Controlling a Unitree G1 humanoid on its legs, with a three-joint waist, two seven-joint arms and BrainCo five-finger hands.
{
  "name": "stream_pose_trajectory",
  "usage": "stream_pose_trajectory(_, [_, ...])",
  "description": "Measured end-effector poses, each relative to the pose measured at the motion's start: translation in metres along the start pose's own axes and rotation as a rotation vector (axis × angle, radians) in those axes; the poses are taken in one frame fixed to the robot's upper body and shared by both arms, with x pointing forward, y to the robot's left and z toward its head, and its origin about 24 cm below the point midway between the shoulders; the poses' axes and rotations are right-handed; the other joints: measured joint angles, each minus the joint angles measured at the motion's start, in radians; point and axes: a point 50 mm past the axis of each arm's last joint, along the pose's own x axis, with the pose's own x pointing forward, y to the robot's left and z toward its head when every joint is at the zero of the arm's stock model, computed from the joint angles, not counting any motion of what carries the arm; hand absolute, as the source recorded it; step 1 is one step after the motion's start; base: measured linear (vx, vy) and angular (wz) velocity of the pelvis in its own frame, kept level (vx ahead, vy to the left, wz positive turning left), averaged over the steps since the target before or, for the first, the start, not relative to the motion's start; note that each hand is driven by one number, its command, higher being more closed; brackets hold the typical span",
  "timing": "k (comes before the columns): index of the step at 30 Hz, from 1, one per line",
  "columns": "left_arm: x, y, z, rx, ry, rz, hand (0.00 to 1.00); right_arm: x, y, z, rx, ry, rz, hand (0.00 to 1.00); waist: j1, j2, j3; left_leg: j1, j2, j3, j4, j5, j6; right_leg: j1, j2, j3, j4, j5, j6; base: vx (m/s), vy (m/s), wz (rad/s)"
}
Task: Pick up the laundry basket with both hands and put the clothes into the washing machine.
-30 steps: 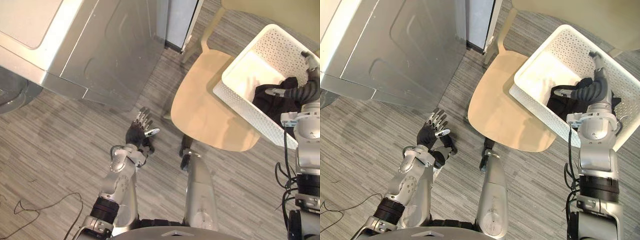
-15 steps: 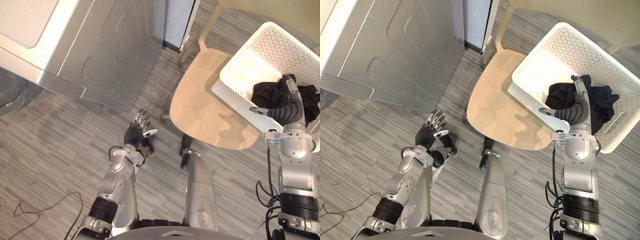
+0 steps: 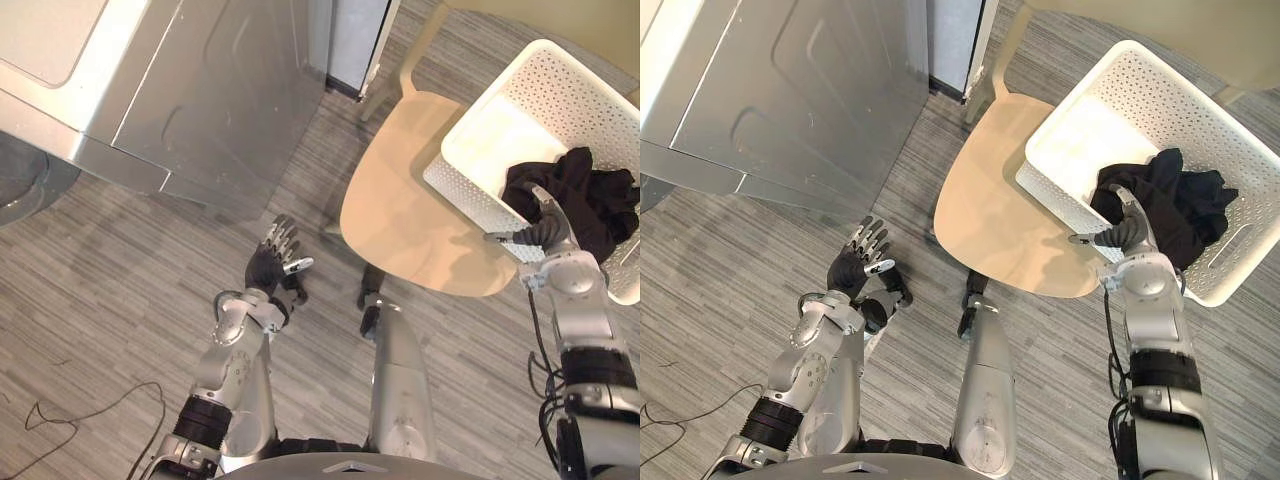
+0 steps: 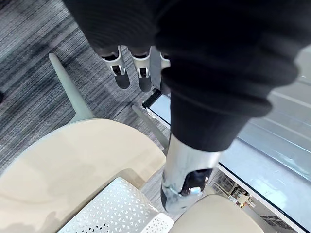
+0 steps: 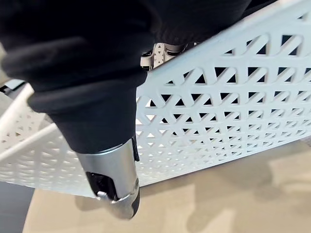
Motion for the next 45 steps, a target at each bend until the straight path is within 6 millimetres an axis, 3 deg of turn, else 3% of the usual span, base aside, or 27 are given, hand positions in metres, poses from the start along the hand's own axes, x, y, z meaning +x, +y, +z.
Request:
stream_pose_trajectory(5, [-0.001, 0.003, 0.001, -0.002, -0.004, 0.014, 0.00, 0.014, 0.003, 0.009, -0.022, 0.002, 0.039, 1.00, -0.002, -0.004, -0.002, -0.001, -0.011, 0.000, -0.037, 0.022, -0.013, 0.000, 0.001, -0.004, -0.022, 0.014, -0.010, 0.00, -0.028, 0.03])
stream_pose_trajectory(8, [-0.001, 0.005, 0.002, -0.004, -0.012, 0.023, 0.00, 0.015, 0.011, 0.029, 0.008, -0.081, 0.067, 1.00, -0.010, -0.005, -0.004, 0.001, -0.023, 0.000, -0.076, 0.044, -0.020, -0.001, 0.000, -0.012, -0.043, 0.021, -0.013, -0.02, -0.065, 0.05])
stream_pose_trajectory(13, [0.000, 0.006, 0.004, -0.012, -0.024, 0.033, 0.00, -0.003, 0.046, 0.075, 0.096, -0.285, 0.121, 1.00, -0.005, -0.005, -0.004, -0.001, -0.026, 0.002, -0.104, 0.075, -0.015, -0.023, 0.001, -0.022, -0.024, 0.018, -0.018, -0.01, -0.101, 0.02])
stream_pose_trajectory(21, [0.004, 0.005, 0.000, -0.012, -0.006, 0.031, 0.00, -0.027, 0.070, 0.111, 0.142, -0.459, 0.226, 1.00, 0.008, -0.004, -0.004, 0.000, -0.013, -0.011, -0.064, 0.066, -0.007, -0.024, -0.003, -0.024, 0.029, -0.022, -0.021, -0.02, -0.070, 0.04])
stream_pose_trajectory(22, [0.004, 0.006, -0.001, -0.007, -0.001, 0.033, 0.00, -0.028, 0.072, 0.112, 0.142, -0.466, 0.238, 0.00, 0.007, -0.004, -0.004, 0.001, -0.013, -0.011, -0.062, 0.065, -0.005, -0.023, -0.003, -0.022, 0.027, -0.023, -0.021, -0.06, -0.042, 0.01])
stream_pose_trajectory(31, [0.003, 0.003, -0.010, -0.001, 0.040, 0.034, 0.00, -0.038, 0.078, 0.118, 0.206, -0.513, 0.330, 0.00, 0.017, 0.008, -0.011, -0.001, -0.013, -0.010, -0.067, 0.063, -0.003, -0.017, 0.000, -0.022, 0.004, -0.011, -0.016, -0.01, -0.011, 0.00])
stream_pose_trajectory(34, [0.003, 0.004, -0.010, -0.001, 0.038, 0.036, 0.00, -0.036, 0.069, 0.108, 0.222, -0.484, 0.283, 0.00, 0.031, 0.008, -0.011, -0.002, -0.014, -0.011, -0.067, 0.063, -0.003, -0.015, -0.001, -0.023, 0.003, -0.009, -0.017, 0.03, -0.043, 0.03])
stream_pose_trajectory(40, [0.003, 0.005, -0.009, -0.001, 0.036, 0.041, 0.00, -0.035, 0.057, 0.099, 0.257, -0.451, 0.212, 0.00, 0.031, 0.008, -0.011, -0.004, -0.012, -0.015, -0.056, 0.063, -0.002, -0.013, -0.003, -0.025, 0.017, -0.010, -0.016, 0.04, -0.053, 0.02])
stream_pose_trajectory(45, [0.003, 0.004, -0.009, -0.003, 0.035, 0.039, 0.00, -0.042, 0.038, 0.106, 0.300, -0.502, 0.100, 0.00, 0.029, 0.008, -0.011, -0.007, -0.004, -0.015, -0.034, 0.049, 0.001, -0.013, -0.001, -0.024, 0.021, -0.013, -0.013, 0.02, -0.040, -0.02])
